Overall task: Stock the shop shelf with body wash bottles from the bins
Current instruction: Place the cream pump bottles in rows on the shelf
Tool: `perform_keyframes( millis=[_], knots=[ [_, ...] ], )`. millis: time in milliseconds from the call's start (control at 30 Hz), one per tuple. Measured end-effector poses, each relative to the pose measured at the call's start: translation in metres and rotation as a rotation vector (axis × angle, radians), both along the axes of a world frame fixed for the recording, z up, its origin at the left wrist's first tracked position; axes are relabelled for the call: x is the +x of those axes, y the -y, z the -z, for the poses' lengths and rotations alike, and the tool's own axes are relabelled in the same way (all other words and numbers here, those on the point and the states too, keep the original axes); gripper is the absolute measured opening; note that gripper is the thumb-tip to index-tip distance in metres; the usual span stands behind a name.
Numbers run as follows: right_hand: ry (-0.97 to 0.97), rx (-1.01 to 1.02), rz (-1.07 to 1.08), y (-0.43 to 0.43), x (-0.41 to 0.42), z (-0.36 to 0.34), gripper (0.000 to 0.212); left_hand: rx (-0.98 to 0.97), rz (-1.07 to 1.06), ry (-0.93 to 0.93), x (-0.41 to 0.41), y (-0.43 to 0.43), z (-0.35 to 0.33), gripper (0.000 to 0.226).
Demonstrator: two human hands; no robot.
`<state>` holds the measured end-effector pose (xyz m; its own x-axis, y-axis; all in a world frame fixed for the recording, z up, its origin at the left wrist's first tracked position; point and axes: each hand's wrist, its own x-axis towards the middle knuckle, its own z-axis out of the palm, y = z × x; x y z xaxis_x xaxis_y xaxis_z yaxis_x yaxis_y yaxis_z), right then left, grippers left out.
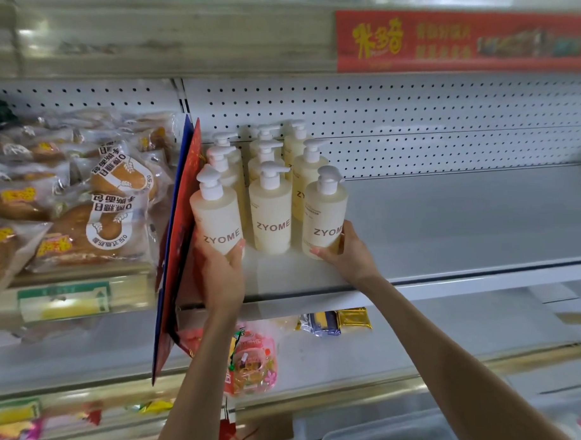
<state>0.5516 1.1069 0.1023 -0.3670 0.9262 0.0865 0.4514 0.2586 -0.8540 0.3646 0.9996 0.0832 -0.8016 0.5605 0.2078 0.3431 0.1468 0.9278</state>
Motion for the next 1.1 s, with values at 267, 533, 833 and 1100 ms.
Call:
perform_keyframes(
  millis=[267,533,833,1100],
  knots=[
    [-0.201,0.487,0.092,0.09,-0.013,0.011,0.052,0.044,0.069,0.095,-0.013,0.005,-0.005,0.076],
    [-0.28,0.166,0.077,0.086,-0.094,-0.003,0.073,-0.105,0.035,-0.119,-0.025,0.017,-0.007,0.069],
    [-0.268,0.036,0.154,0.049,-0.114,0.003,0.076,-0.078,0.094,-0.036,-0.025,0.018,-0.005,0.069],
    [-0.24,0.106,0.175,0.05,-0.114,0.01,0.071,-0.112,0.084,-0.051,-0.027,0.018,-0.004,0.067]
  ],
)
